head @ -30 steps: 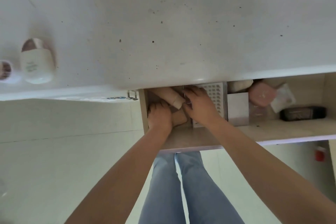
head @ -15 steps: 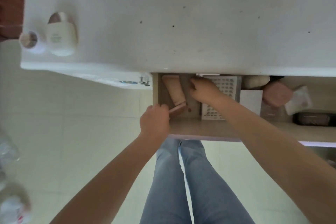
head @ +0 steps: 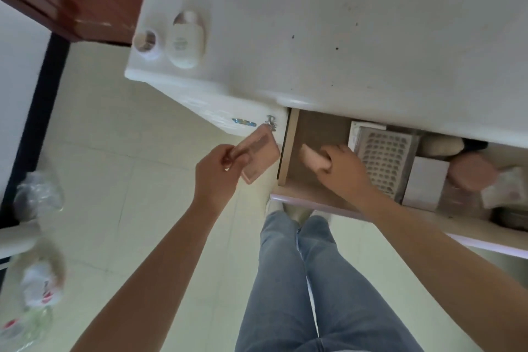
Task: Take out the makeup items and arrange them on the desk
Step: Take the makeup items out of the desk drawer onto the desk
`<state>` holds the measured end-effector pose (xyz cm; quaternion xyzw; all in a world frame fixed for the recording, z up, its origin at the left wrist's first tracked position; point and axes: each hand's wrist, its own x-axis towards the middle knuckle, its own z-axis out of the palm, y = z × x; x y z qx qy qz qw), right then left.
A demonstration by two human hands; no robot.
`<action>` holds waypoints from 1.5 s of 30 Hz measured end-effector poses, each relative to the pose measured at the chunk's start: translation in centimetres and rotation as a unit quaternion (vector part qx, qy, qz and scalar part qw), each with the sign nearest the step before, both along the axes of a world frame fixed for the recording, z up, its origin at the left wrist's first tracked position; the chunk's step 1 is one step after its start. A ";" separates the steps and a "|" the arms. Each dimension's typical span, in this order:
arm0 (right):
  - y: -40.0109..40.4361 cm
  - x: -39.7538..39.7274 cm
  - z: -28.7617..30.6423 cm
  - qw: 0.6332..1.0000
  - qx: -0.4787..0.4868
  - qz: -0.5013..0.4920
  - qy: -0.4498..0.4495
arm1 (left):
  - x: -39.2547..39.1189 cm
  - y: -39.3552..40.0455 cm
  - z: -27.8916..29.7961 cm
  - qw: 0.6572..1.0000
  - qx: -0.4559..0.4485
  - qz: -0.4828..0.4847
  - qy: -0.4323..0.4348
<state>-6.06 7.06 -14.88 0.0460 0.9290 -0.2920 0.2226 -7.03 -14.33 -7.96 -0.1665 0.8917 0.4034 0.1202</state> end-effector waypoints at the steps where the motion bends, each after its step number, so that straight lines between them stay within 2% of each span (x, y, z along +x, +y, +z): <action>1: 0.4 -0.1 1.5 0.999 -0.029 -0.007 0.025 | -0.4 -0.1 0.8 0.999 0.031 0.032 -0.003; 4: 0.6 -1.3 5.9 0.986 -0.116 -0.095 0.076 | -2.4 -0.4 2.5 0.994 0.070 0.078 0.012; 6: 0.3 -3.2 8.9 0.970 -0.165 -0.135 0.117 | -4.5 -0.9 3.8 0.995 0.051 0.069 0.046; 9: -0.6 -7.3 12.0 0.957 -0.206 -0.143 0.148 | -8.9 -1.5 5.3 0.996 0.043 0.024 0.076; 12: -1.5 -12.0 13.1 0.948 -0.252 -0.146 0.126 | -13.7 -2.1 6.0 0.998 0.020 -0.019 0.056; 15: -2.3 -16.1 12.7 0.937 -0.306 -0.160 0.052 | -17.9 -2.4 5.9 0.996 0.004 -0.090 0.026; 19: -3.1 -19.3 10.3 0.966 -0.222 -0.128 -0.015 | -21.9 -2.6 4.9 0.976 -0.091 -0.197 -0.002; 22: -3.9 -20.6 8.8 0.981 -0.161 -0.104 -0.030 | -23.5 -2.3 3.9 0.941 -0.170 -0.290 -0.042; 26: -4.6 -21.1 7.9 0.982 -0.127 -0.139 0.010 | -23.5 -1.7 3.1 0.895 -0.250 -0.367 -0.035; 31: -5.3 -19.8 7.2 0.981 -0.087 -0.155 0.082 | -21.7 -1.5 2.4 0.866 -0.282 -0.410 0.048; 35: -5.7 -19.0 7.3 0.975 -0.075 -0.172 0.115 | -20.6 -1.8 2.1 0.848 -0.307 -0.426 0.073; 37: -5.9 -18.0 7.6 0.967 -0.090 -0.196 0.135 | -19.9 -1.3 2.5 0.847 -0.286 -0.421 0.153; 39: -5.3 -16.0 8.1 0.947 -0.097 -0.240 0.190 | -18.5 0.0 2.4 0.842 -0.223 -0.415 0.262; 40: -4.7 -14.4 8.3 0.932 -0.093 -0.271 0.220 | -17.4 0.9 2.4 0.837 -0.196 -0.422 0.289; 43: -1.3 -8.0 8.0 0.892 -0.052 -0.376 0.246 | -12.9 4.2 1.6 0.804 -0.125 -0.485 0.320; 45: 1.8 -3.3 7.0 0.887 -0.003 -0.425 0.180 | -9.4 6.5 -0.1 0.786 -0.059 -0.534 0.304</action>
